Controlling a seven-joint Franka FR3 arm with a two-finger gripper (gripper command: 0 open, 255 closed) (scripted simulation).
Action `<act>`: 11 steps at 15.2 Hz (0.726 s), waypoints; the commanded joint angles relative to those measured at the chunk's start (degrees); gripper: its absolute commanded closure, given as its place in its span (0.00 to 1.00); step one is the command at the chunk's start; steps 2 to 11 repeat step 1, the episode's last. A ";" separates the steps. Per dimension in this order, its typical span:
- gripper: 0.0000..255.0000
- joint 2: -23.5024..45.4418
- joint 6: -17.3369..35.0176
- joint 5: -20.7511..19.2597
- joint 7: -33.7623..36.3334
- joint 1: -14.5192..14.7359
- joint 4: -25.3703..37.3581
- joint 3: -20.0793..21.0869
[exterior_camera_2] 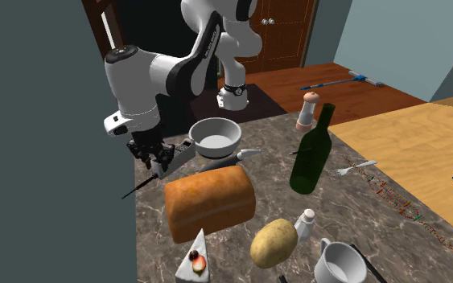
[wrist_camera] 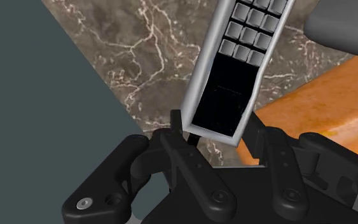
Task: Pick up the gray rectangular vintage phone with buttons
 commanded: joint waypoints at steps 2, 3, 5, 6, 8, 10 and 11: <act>1.00 -0.43 -0.26 -0.13 0.08 0.12 -0.16 -0.09; 1.00 -0.43 -0.26 -0.13 0.08 0.12 -0.16 -0.09; 1.00 -0.43 -0.26 -0.13 0.08 0.12 -0.16 -0.09; 1.00 -0.43 -0.26 -0.13 0.08 0.12 -0.16 -0.09; 1.00 -0.43 -0.26 -0.13 0.08 0.12 -0.16 -0.09; 1.00 -0.43 -0.26 -0.13 0.08 0.12 -0.16 -0.09; 1.00 -0.43 -0.26 -0.13 0.08 0.12 -0.16 -0.09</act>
